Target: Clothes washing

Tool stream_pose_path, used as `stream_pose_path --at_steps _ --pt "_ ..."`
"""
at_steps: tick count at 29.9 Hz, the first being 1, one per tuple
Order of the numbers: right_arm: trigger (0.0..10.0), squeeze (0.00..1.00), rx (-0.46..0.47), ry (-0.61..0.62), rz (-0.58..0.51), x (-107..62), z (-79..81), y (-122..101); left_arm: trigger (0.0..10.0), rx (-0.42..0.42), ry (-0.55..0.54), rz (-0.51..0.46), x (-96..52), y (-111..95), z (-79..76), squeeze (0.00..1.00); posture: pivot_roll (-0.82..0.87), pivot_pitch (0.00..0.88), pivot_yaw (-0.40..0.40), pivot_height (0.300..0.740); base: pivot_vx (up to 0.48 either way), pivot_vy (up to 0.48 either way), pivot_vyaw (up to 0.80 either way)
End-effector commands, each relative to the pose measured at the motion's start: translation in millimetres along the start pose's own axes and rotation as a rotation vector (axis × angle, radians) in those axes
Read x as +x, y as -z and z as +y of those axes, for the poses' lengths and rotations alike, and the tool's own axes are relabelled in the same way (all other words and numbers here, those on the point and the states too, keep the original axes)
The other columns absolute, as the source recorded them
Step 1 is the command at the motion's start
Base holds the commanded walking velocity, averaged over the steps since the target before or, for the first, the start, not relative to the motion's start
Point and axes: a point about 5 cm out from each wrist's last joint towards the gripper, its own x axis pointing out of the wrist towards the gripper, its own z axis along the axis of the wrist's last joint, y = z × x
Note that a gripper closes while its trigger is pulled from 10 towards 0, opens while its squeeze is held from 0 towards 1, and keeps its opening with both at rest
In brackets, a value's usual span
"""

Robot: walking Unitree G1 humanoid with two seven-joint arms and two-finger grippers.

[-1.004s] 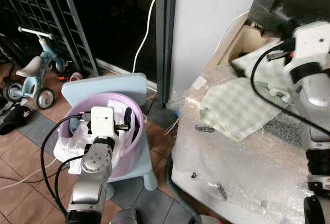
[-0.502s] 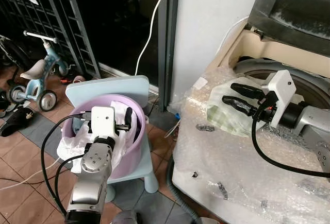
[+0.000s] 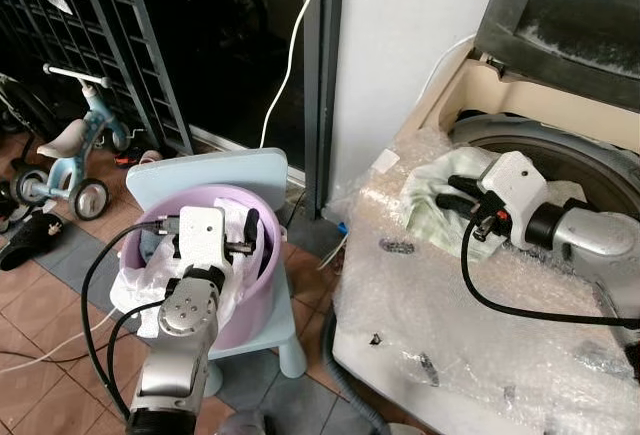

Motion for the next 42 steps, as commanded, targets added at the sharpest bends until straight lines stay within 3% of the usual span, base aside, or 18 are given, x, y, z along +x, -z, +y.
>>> stream_pose_path --at_steps 1,4,7,9,10,11,12,13,18,20,24,28,31,36,42 --pt "0.0 0.0 0.094 0.299 0.174 -17.6 -42.2 30.2 10.0 0.008 -0.007 -0.002 0.3 -0.8 0.3 0.0 -0.07 0.0 0.025 0.74 0.0 0.0 0.0" --pt "0.0 0.0 0.276 0.549 0.178 -28.9 -72.0 35.3 10.0 0.007 -0.023 0.003 -0.1 -0.3 1.8 0.0 -0.06 0.0 0.022 0.74 0.0 0.0 0.0" --pt "0.0 0.0 0.293 0.657 0.134 -35.5 -84.9 27.9 10.0 0.011 -0.043 0.009 -0.2 0.6 4.3 0.0 -0.06 0.0 0.022 0.74 0.0 0.0 0.0" --pt "0.0 0.0 0.288 0.662 0.122 -35.3 -85.8 25.4 10.0 0.013 -0.047 0.01 -0.2 0.7 4.8 0.0 -0.07 0.0 0.023 0.74 0.0 0.0 0.0" --pt "8.3 0.0 0.259 0.647 0.062 -30.8 -83.4 14.1 10.0 0.017 -0.055 0.014 0.4 1.2 5.5 0.0 -0.07 0.0 0.025 0.74 0.0 0.0 0.0" --pt "10.0 0.2 0.234 0.631 0.007 -26.5 -79.2 3.8 10.0 0.018 -0.059 0.013 1.5 0.9 5.8 0.0 -0.07 0.0 0.028 0.74 0.0 0.0 0.0" --pt "10.0 0.2 0.207 0.615 -0.053 -22.3 -74.2 -7.4 10.0 0.018 -0.063 0.012 3.1 0.5 6.2 0.0 -0.07 0.0 0.029 0.74 0.0 0.0 0.0" --pt "10.0 1.0 0.209 0.612 -0.072 -18.8 -70.8 -10.5 10.0 0.018 -0.062 0.01 4.6 -0.5 5.6 0.0 -0.07 0.0 0.032 0.74 0.0 0.0 0.0" --pt "10.0 1.0 0.185 0.583 -0.16 -5.0 -48.3 -25.1 10.0 0.012 -0.048 -0.003 10.2 -7.6 3.1 0.0 -0.07 0.0 0.044 0.74 0.0 0.0 0.0" --pt "10.0 1.0 0.156 0.532 -0.196 3.2 -19.6 -28.8 10.0 0.015 -0.044 -0.012 10.8 -9.6 3.1 0.0 -0.08 0.0 0.06 0.74 -0.253 0.0 0.0" --pt "10.0 1.0 0.137 0.458 -0.198 9.1 20.3 -21.0 10.0 0.023 -0.026 -0.001 9.5 -6.4 -0.1 0.0 -0.08 0.0 0.066 0.74 -0.249 0.0 0.0" --pt "10.0 1.0 0.14 0.422 -0.21 6.8 45.4 -16.1 10.0 0.022 -0.018 0.001 9.8 -5.6 -2.2 0.0 -0.08 0.0 0.062 0.74 -0.266 0.0 0.0" --pt "10.0 1.0 0.181 0.439 -0.226 1.3 55.6 -11.7 10.0 0.019 -0.022 0.003 10.0 -4.7 -2.6 0.0 -0.07 0.0 0.046 0.74 -0.285 0.0 0.0" --pt "10.0 1.0 0.178 0.546 -0.229 -10.5 55.1 -5.7 10.0 0.015 -0.035 0.003 9.3 -3.9 0.6 0.0 -0.07 0.0 0.031 0.74 -0.285 0.0 0.0" --pt "10.0 1.0 0.059 0.662 -0.264 -24.0 52.6 -9.2 10.0 0.015 -0.04 0.001 11.5 -3.4 1.0 0.0 -0.08 0.0 0.035 0.74 -0.261 0.0 0.0"
